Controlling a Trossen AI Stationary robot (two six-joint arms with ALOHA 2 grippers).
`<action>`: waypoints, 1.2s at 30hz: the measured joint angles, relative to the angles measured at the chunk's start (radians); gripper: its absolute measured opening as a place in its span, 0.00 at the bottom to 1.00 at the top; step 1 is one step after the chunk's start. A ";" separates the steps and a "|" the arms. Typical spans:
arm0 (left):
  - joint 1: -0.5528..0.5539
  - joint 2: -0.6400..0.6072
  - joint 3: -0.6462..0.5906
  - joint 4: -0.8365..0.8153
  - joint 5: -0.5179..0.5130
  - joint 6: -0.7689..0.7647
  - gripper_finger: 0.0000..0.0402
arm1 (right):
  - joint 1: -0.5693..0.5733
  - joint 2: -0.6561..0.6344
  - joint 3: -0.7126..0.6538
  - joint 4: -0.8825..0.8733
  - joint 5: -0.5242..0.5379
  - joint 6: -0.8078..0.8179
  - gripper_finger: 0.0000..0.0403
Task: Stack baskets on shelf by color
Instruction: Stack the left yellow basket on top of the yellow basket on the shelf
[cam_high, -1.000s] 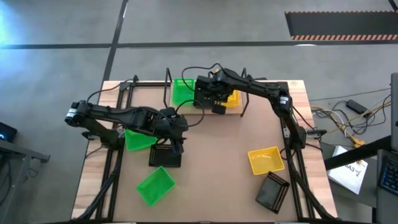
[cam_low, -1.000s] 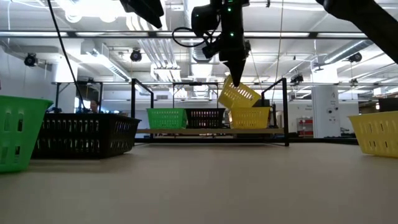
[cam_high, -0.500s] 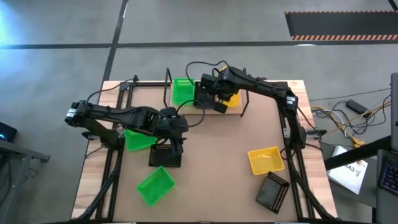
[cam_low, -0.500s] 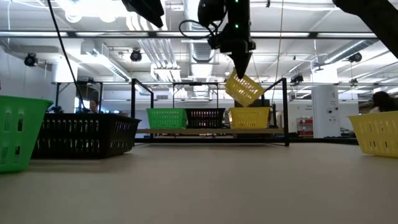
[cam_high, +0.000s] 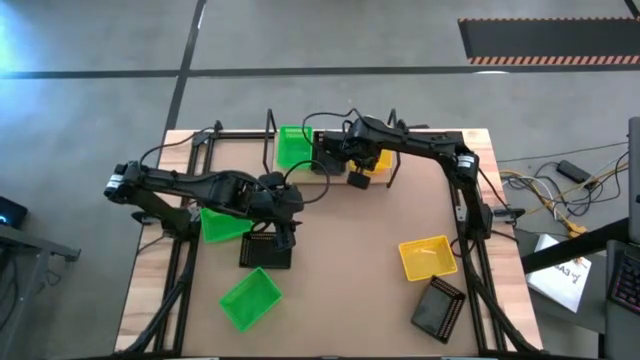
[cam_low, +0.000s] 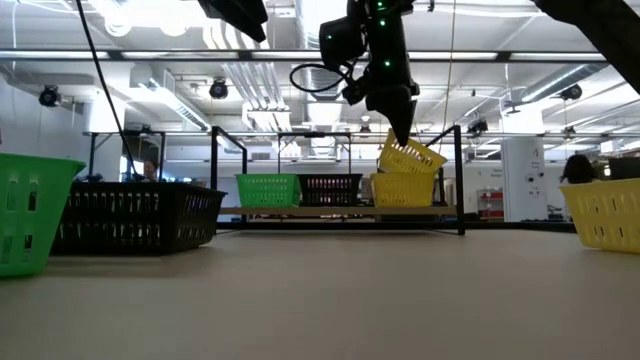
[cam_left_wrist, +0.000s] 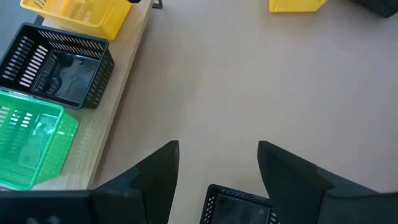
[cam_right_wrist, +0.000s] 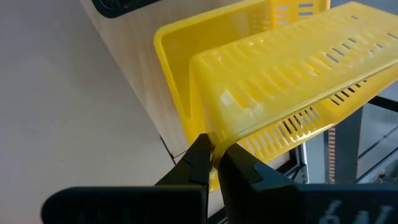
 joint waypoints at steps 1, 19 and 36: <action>0.000 0.000 0.000 0.000 0.000 0.000 0.50 | 0.000 0.000 -0.004 0.000 0.000 -0.001 0.03; 0.000 0.000 0.000 0.000 0.000 0.000 0.50 | -0.004 0.000 -0.074 0.059 0.027 -0.098 0.30; 0.000 0.000 0.000 0.004 0.000 0.006 0.50 | -0.052 -0.013 0.103 -0.003 -0.166 -0.152 0.37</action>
